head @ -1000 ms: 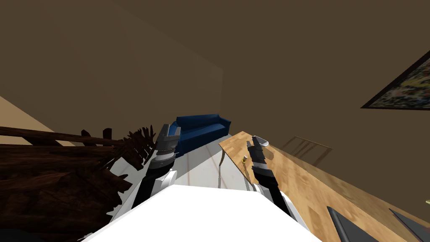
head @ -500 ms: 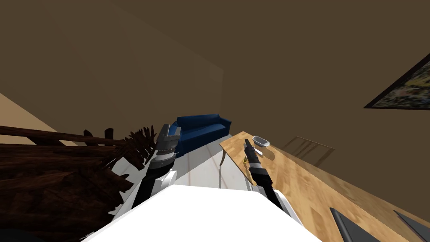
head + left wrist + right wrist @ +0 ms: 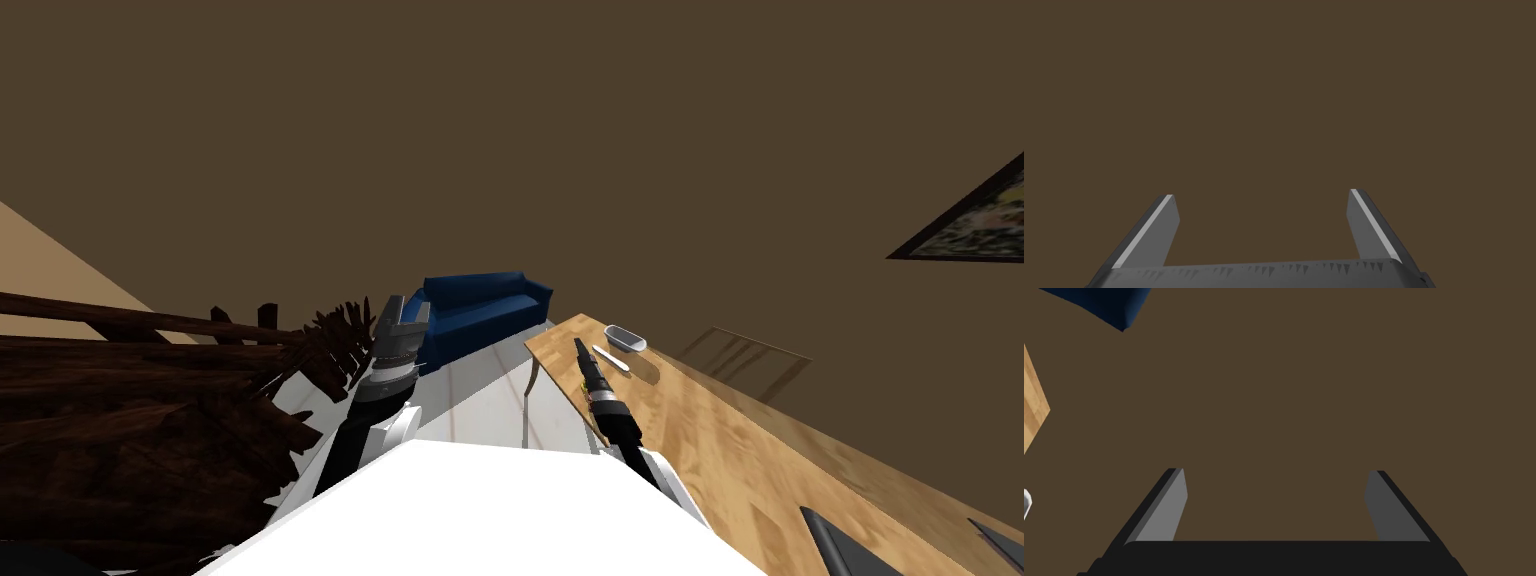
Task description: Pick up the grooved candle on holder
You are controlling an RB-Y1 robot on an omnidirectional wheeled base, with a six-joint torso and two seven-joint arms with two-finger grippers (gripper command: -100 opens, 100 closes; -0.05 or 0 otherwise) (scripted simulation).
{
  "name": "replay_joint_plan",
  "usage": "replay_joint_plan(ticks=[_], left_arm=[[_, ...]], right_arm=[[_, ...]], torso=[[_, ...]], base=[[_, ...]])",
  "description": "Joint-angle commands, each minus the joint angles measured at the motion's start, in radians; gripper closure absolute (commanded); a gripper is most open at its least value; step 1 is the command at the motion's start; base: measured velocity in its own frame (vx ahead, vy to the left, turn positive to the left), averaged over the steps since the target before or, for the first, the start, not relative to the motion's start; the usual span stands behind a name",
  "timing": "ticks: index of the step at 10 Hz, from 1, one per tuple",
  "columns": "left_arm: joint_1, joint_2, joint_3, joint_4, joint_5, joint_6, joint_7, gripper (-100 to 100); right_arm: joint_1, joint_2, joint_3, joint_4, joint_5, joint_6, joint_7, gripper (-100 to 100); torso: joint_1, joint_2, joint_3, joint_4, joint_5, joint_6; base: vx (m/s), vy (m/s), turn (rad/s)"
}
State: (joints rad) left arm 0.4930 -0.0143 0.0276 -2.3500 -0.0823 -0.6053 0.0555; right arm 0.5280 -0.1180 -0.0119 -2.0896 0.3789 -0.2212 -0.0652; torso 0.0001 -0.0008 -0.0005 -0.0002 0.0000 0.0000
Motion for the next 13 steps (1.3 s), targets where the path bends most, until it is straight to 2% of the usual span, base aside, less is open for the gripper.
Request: replay_joint_plan(ticks=[1, 2, 3, 4, 5, 6, 7, 8, 9, 10, 11, 12, 13], left_arm=[[0.000, 0.000, 0.000, 0.000, 0.000, 0.000, 0.000, 0], [0.000, 0.000, 0.000, 0.000, 0.000, 0.000, 0.000, 0], [0.000, 0.000, 0.000, 0.000, 0.000, 0.000, 0.000, 0], [0.000, 0.000, 0.000, 0.000, 0.000, 0.000, 0.000, 0], [0.000, 0.000, 0.000, 0.000, 0.000, 0.000, 0.000, 0], [0.000, 0.000, 0.000, 0.000, 0.000, 0.000, 0.000, 0], [0.000, 0.000, 0.000, 0.000, 0.000, 0.000, 0.000, 0], [0.000, 0.000, 0.000, 0.000, 0.000, 0.000, 0.000, 0], [0.000, 0.000, 0.000, 0.000, 0.000, 0.000, 0.000, 0], [0.000, 0.000, 0.000, 0.000, 0.000, 0.000, 0.000, 0], [0.000, 0.000, 0.000, 0.000, 0.000, 0.000, 0.000, 0], [0.000, 0.000, 0.000, 0.000, 0.000, 0.000, 0.000, 0], [0.000, 0.000, 0.000, 0.000, 0.000, 0.000, 0.000, 0]], right_arm=[[-0.006, -0.004, 0.011, 0.030, 0.050, 0.044, 0.000, -100], [-0.006, -0.004, 0.011, 0.030, 0.067, 0.044, 0.000, -100], [-0.008, -0.011, 0.017, 0.054, 0.106, 0.081, -0.005, -100], [-0.008, -0.011, 0.017, 0.054, 0.118, 0.081, -0.005, -100], [-0.009, -0.018, 0.023, 0.080, 0.154, 0.120, -0.010, -100], [-0.009, -0.018, 0.023, 0.080, 0.171, 0.120, -0.010, -100], [-0.010, -0.025, 0.028, 0.108, 0.209, 0.161, -0.016, -100], [-0.010, -0.025, 0.028, 0.108, 0.227, 0.161, -0.016, -100], [-0.011, -0.031, 0.033, 0.136, 0.262, 0.198, -0.023, -100], [-0.011, -0.031, 0.033, 0.136, 0.283, 0.202, -0.023, -100], [-0.012, -0.037, 0.037, 0.166, 0.318, 0.243, -0.030, -100], [-0.012, -0.037, 0.037, 0.166, 0.342, 0.245, -0.030, -100], [-0.012, -0.043, 0.041, 0.196, 0.380, 0.288, -0.038, -100]], torso=[[0.000, 0.000, 0.000, 0.000, 0.000, 0.000], [0.000, 0.000, 0.000, 0.000, 0.000, 0.000], [0.000, 0.000, 0.000, 0.000, 0.000, 0.000], [0.000, 0.000, 0.000, 0.000, 0.000, 0.000], [0.000, 0.000, 0.000, 0.000, 0.000, 0.000], [0.000, 0.000, 0.000, 0.000, 0.000, 0.000], [0.000, 0.000, 0.000, 0.000, 0.000, 0.000], [0.000, 0.000, 0.000, 0.000, 0.000, 0.000], [-0.001, 0.000, 0.000, 0.000, 0.000, 0.000], [-0.001, 0.000, 0.000, 0.000, 0.000, 0.000], [-0.001, 0.000, 0.000, 0.000, 0.000, 0.000], [-0.001, 0.000, 0.000, 0.000, 0.000, 0.000], [-0.001, 0.000, 0.000, 0.000, 0.000, 0.000]], base=[[0.011, 0.004, 0.039], [0.011, 0.004, 0.023], [0.012, 0.003, 0.063], [0.010, -0.001, 0.023], [0.013, 0.000, 0.049], [0.010, -0.001, 0.033], [0.013, -0.003, 0.065], [0.010, -0.004, 0.039], [0.010, -0.005, 0.073], [0.008, -0.006, 0.038], [0.007, -0.007, 0.086], [0.008, -0.008, 0.043], [0.014, -0.010, 0.072]])
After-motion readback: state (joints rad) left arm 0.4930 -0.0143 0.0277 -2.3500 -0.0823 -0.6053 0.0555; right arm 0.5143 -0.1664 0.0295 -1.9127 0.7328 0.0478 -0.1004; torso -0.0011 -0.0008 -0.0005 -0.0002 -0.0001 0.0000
